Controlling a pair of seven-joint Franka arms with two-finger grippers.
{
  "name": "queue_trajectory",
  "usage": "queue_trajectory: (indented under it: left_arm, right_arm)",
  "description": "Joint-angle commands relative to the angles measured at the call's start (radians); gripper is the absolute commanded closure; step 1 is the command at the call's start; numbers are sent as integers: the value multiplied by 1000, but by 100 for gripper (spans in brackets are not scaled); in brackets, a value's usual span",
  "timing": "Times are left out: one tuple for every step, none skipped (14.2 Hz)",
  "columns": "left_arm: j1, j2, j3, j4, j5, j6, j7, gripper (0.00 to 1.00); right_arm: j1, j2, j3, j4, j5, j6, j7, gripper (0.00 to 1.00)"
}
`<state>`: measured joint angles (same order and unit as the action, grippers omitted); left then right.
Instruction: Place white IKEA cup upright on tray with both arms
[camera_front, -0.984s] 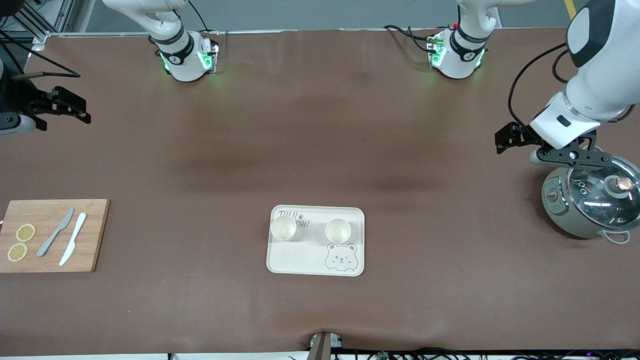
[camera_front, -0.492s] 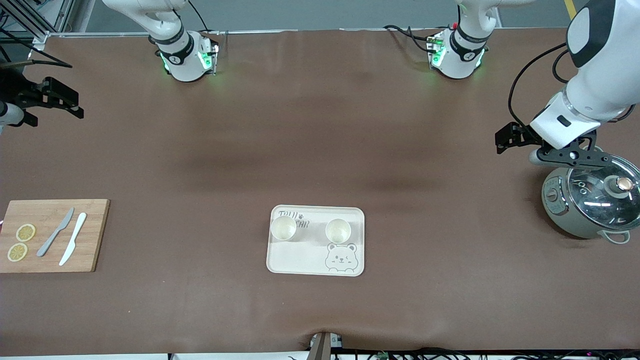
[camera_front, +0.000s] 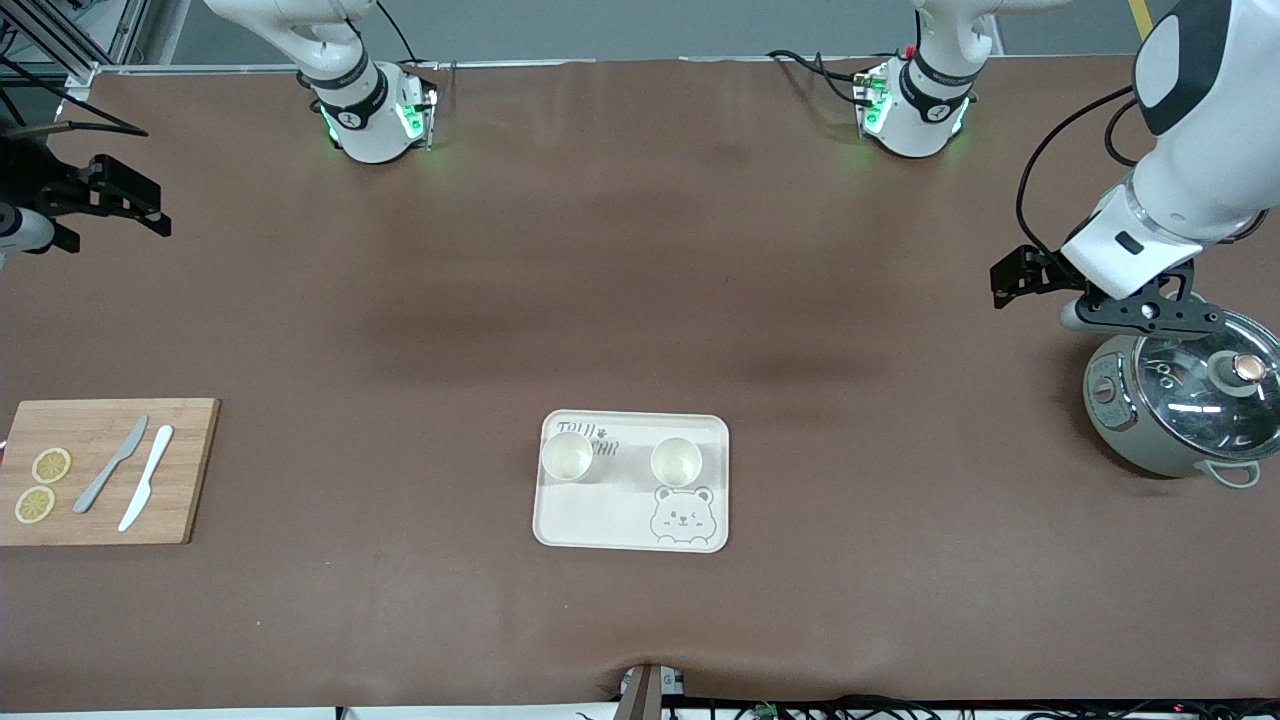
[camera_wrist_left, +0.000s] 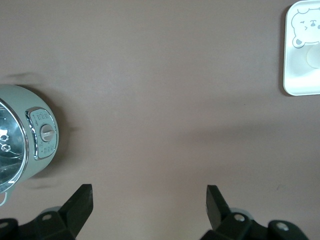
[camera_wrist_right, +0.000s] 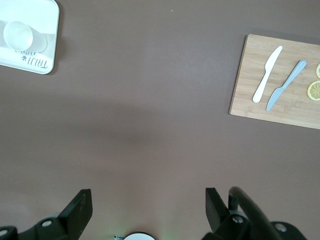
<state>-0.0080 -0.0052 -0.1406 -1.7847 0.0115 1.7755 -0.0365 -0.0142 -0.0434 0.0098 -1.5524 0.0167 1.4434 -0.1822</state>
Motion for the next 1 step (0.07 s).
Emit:
queue_trajectory:
  left_arm:
    - [3, 2, -10, 8, 10, -13, -17, 0]
  right_arm:
    - [-9, 11, 7, 14, 5, -11, -7, 0]
